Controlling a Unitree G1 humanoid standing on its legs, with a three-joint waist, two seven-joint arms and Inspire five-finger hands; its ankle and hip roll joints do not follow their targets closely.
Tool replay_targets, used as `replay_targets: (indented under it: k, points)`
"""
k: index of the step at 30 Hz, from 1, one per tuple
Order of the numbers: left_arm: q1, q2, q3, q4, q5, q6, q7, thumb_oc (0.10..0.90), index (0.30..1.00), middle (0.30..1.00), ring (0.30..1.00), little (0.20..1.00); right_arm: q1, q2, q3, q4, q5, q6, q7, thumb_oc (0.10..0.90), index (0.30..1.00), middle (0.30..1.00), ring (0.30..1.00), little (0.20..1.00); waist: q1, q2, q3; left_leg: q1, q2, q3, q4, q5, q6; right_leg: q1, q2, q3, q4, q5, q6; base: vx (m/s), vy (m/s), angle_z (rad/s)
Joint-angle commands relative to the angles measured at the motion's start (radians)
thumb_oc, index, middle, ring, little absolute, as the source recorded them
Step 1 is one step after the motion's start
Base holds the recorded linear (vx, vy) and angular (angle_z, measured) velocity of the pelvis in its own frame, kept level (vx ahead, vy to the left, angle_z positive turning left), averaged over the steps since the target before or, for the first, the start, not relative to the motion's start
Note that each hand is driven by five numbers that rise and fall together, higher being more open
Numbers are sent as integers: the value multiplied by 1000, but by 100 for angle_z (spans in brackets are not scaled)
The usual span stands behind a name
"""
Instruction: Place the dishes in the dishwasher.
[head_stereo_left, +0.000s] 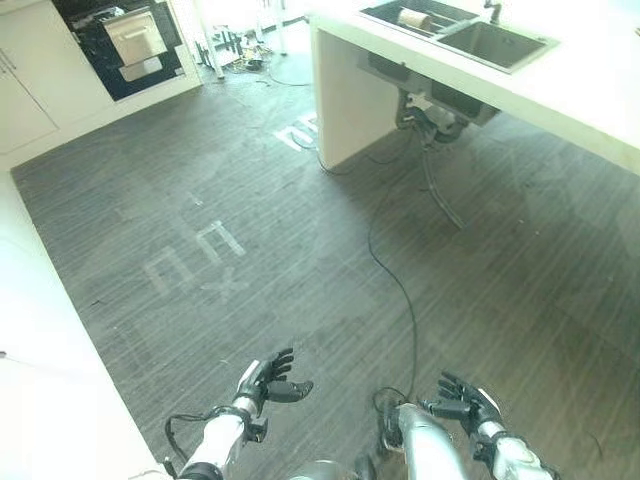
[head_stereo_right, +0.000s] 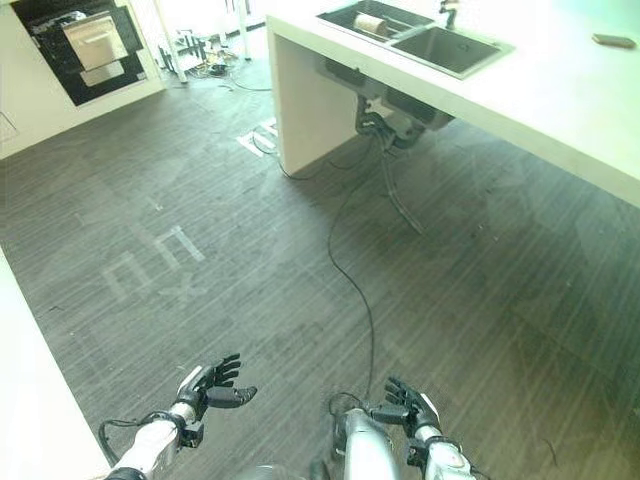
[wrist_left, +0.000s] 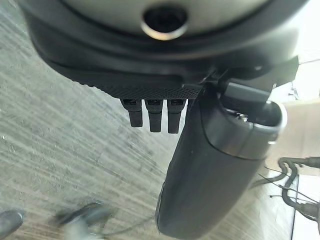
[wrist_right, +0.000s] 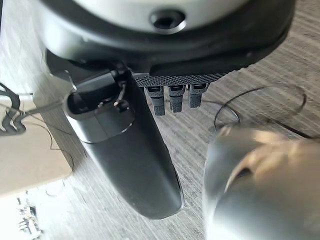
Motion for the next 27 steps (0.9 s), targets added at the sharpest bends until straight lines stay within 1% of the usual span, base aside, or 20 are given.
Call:
replay_targets:
  k: [1, 3, 4, 5, 6, 8, 9, 10, 11, 12, 13, 14, 15, 16, 17, 18, 20, 24, 26, 27]
  points:
    - [19, -27, 15, -46, 29, -28, 36, 800, 900, 900, 900, 900, -51, -60, -6, -68, -6, -54, 8, 800, 900, 900, 900, 900, 2, 81, -19, 55, 93, 25, -165, -29, -89, 155, -35, 65, 173, 30, 129, 534, -281, 40]
    - [31, -39, 19, -40, 38, -19, 47, 800, 900, 900, 900, 900, -56, -66, 4, -69, -8, -44, 4, 800, 900, 900, 900, 900, -4, 79, -30, 104, 87, 20, -165, -25, -103, 189, -10, 91, 185, -15, 106, 581, -311, -35]
    - [39, -45, 23, -33, 38, -6, 51, 800, 900, 900, 900, 900, -64, -71, 12, -65, -23, -41, 1, 800, 900, 900, 900, 900, -5, 76, -39, 150, 93, 37, -165, 5, -128, 225, 5, 100, 176, -64, 78, 653, -338, -57]
    - [43, -50, 22, -28, 32, 4, 49, 800, 900, 900, 900, 900, -68, -77, 22, -66, -31, -39, 0, 800, 900, 900, 900, 900, -1, 70, -44, 185, 92, 40, -165, 86, -159, 259, 17, 113, 153, -85, 60, 604, -335, -73]
    - [46, -56, 23, -22, 30, 9, 46, 800, 900, 900, 900, 900, -73, -83, 31, -65, -35, -42, 0, 800, 900, 900, 900, 900, 1, 68, -44, 159, 103, 36, -54, 152, -194, 289, 31, 124, 128, -94, 44, 473, -289, -34]
    - [52, -63, 23, -8, 24, 7, 44, 800, 900, 900, 900, 900, -72, -94, 45, -69, -42, -54, -4, 800, 900, 900, 900, 900, 6, 67, -41, 69, 120, 31, 136, 239, -237, 339, 47, 135, 93, -103, 20, 396, -267, -5]
    - [55, -66, 26, 0, 22, 12, 42, 800, 900, 900, 900, 900, -67, -100, 45, -76, -47, -52, -4, 800, 900, 900, 900, 900, 6, 58, -37, 5, 159, 57, 275, 286, -254, 371, 53, 134, 82, -117, -1, 392, -325, -29]
    - [52, -65, 32, 6, 27, 25, 35, 800, 900, 900, 900, 900, -62, -104, 39, -82, -49, -48, -7, 800, 900, 900, 900, 900, 7, 43, -33, -71, 199, 87, 366, 292, -252, 404, 51, 130, 81, -136, -19, 534, -332, -39]
    - [46, -69, 34, 23, 43, 37, 32, 800, 900, 900, 900, 900, -62, -104, 41, -88, -41, -50, -13, 800, 900, 900, 900, 900, 21, 34, -22, -137, 168, 104, 290, 232, -225, 442, 51, 141, 81, -160, -16, 637, -206, -32]
    - [56, -70, 35, 43, 55, 27, 35, 800, 900, 900, 900, 900, -70, -95, 47, -76, -44, -60, -12, 800, 900, 900, 900, 900, 35, 20, -19, -128, 136, 115, 79, 203, -207, 449, 46, 171, 81, -171, 3, 564, -81, -28]
    - [58, -71, 35, 44, 58, 27, 36, 800, 900, 900, 900, 900, -71, -92, 47, -75, -43, -61, -14, 800, 900, 900, 900, 900, 38, 17, -18, -127, 132, 117, 40, 204, -205, 452, 44, 174, 81, -173, 7, 433, 11, -59]
    - [64, -73, 35, 48, 60, 26, 44, 800, 900, 900, 900, 900, -73, -86, 51, -77, -42, -58, -23, 800, 900, 900, 900, 900, 49, 11, -15, -144, 113, 102, -70, 221, -209, 461, 48, 187, 81, -181, 14, 363, 31, -76]
    - [79, -79, 41, 54, 57, 27, 52, 800, 900, 900, 900, 900, -73, -79, 66, -81, -40, -51, -36, 800, 900, 900, 900, 900, 72, 21, -16, -219, 100, 45, -165, 269, -222, 462, 74, 216, 81, -183, 17, 456, 53, -116]
    - [91, -83, 46, 59, 64, 26, 54, 800, 900, 900, 900, 900, -75, -74, 72, -75, -38, -47, -41, 800, 900, 900, 900, 900, 85, 31, -16, -280, 111, 4, -165, 274, -234, 470, 92, 229, 81, -192, 17, 476, 80, -115]
    - [105, -84, 52, 56, 70, 33, 55, 800, 900, 900, 900, 900, -75, -74, 73, -69, -41, -47, -38, 800, 900, 900, 900, 900, 100, 37, -17, -342, 120, -19, -165, 304, -246, 486, 101, 237, 81, -203, 16, 428, 88, -107]
    - [113, -85, 56, 53, 72, 39, 54, 800, 900, 900, 900, 900, -74, -75, 72, -70, -43, -45, -37, 800, 900, 900, 900, 900, 107, 42, -20, -369, 124, -20, -165, 321, -251, 491, 103, 237, 81, -207, 17, 318, 78, -52]
    - [128, -82, 63, 48, 65, 48, 49, 800, 900, 900, 900, 900, -71, -77, 70, -86, -58, -34, -35, 800, 900, 900, 900, 900, 113, 43, -18, -373, 119, 1, -165, 325, -243, 511, 92, 234, 81, -217, 24, 421, 187, 4]
    - [148, -82, 95, 88, 74, 53, 40, 800, 900, 900, 900, 900, -70, -70, 58, -85, -73, -11, -18, 800, 900, 900, 900, 900, 122, 30, -40, -299, 79, -15, -165, 259, -193, 576, 69, 235, 81, -221, 46, 470, 207, -54]
    - [142, -70, 92, 106, 89, 53, 34, 800, 900, 900, 900, 900, -66, -62, 55, -83, -82, -13, -21, 800, 900, 900, 900, 900, 113, 32, -51, -258, 59, -27, -165, 210, -150, 624, 67, 219, 81, -138, 64, 419, 184, -65]
    - [138, -63, 90, 115, 95, 49, 31, 800, 900, 900, 900, 900, -66, -58, 55, -79, -87, -16, -25, 800, 900, 900, 900, 900, 108, 33, -54, -238, 46, -29, -165, 188, -127, 612, 57, 207, 164, -81, 87, 317, 217, -18]
